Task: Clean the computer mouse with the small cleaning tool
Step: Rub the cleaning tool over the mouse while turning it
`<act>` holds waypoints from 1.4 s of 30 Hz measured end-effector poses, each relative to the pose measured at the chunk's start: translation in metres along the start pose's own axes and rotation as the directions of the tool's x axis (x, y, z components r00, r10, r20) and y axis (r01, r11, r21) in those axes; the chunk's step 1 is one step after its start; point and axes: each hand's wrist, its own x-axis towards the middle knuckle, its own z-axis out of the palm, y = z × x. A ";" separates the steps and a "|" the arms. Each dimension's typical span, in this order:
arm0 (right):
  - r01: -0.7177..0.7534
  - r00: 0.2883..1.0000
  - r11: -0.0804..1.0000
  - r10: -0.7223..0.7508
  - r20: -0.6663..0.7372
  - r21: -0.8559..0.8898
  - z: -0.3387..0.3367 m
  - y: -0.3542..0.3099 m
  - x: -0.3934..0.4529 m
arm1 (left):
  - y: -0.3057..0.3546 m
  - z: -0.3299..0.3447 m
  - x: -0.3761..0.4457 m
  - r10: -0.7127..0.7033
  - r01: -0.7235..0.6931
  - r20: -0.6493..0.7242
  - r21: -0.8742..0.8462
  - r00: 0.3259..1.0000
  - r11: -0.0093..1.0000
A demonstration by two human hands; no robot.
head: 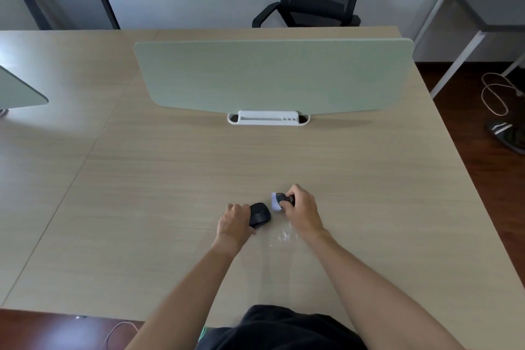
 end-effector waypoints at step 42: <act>0.005 0.998 0.995 0.002 0.063 -0.097 0.015 0.001 -0.021 | -0.017 -0.002 -0.005 0.020 0.004 0.176 -0.137 0.984 0.991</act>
